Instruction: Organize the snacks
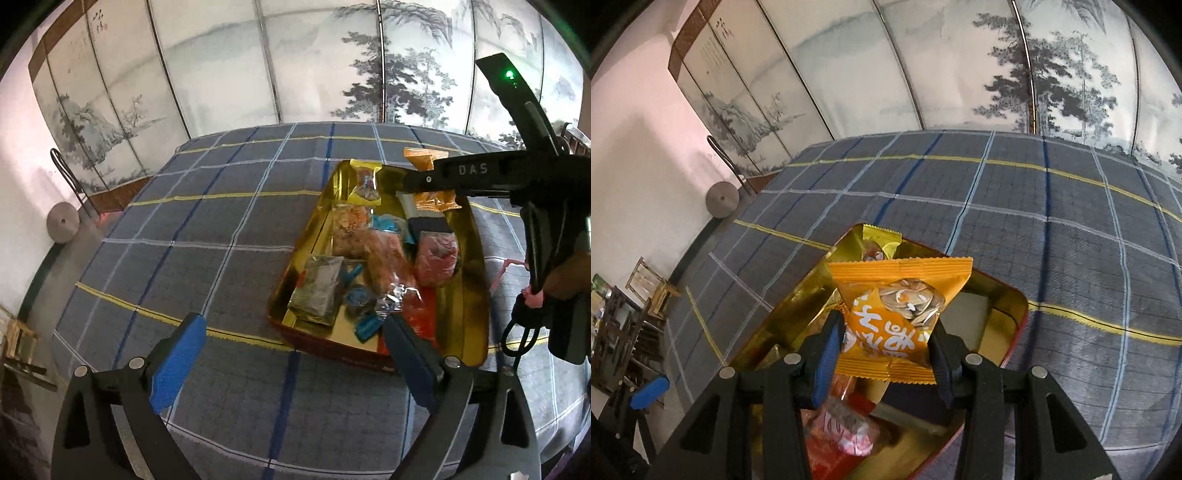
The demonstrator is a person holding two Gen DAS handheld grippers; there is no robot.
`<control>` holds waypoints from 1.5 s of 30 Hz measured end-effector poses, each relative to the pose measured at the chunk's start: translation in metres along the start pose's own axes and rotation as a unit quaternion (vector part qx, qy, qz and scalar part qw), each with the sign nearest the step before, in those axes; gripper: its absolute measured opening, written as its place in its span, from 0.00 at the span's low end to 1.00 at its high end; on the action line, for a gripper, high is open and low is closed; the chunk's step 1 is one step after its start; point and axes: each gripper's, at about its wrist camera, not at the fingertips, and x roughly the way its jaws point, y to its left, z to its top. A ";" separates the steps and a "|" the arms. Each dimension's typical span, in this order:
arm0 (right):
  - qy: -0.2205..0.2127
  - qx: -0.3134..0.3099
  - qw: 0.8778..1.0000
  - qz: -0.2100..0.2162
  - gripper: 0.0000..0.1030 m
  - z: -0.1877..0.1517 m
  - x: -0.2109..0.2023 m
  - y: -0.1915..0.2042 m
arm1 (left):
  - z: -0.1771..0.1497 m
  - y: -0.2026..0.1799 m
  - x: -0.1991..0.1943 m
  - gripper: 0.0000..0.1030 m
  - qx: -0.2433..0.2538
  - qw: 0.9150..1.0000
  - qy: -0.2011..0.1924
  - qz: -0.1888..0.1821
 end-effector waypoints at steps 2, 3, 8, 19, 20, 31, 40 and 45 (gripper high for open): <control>0.005 0.004 1.000 -0.002 0.44 0.001 0.008 0.000 | 0.000 0.002 0.003 0.93 -0.002 1.000 0.002 0.000; 0.007 0.004 1.000 -0.003 0.44 0.001 0.010 0.000 | -0.001 0.003 0.004 0.93 -0.002 1.000 0.002 0.000; 0.014 0.006 1.000 -0.008 0.44 0.003 0.020 0.002 | -0.001 0.006 0.008 0.93 -0.004 1.000 0.007 -0.001; 0.019 0.017 1.000 0.000 0.46 0.004 0.030 0.002 | -0.002 0.009 0.016 0.93 -0.004 1.000 0.021 0.002; 0.019 0.018 1.000 0.000 0.46 0.004 0.031 0.002 | -0.002 0.009 0.017 0.93 -0.004 1.000 0.022 0.002; 0.009 0.023 1.000 0.012 0.46 0.005 0.025 0.003 | -0.002 0.010 0.023 0.93 -0.005 0.999 0.037 0.001; -0.073 -0.038 0.997 0.013 0.48 -0.016 -0.034 0.032 | -0.004 0.013 0.015 0.93 -0.014 1.000 0.014 -0.005; -0.136 -0.086 0.987 -0.017 0.58 -0.056 -0.078 0.058 | -0.004 0.011 -0.001 0.93 -0.014 1.000 -0.006 -0.020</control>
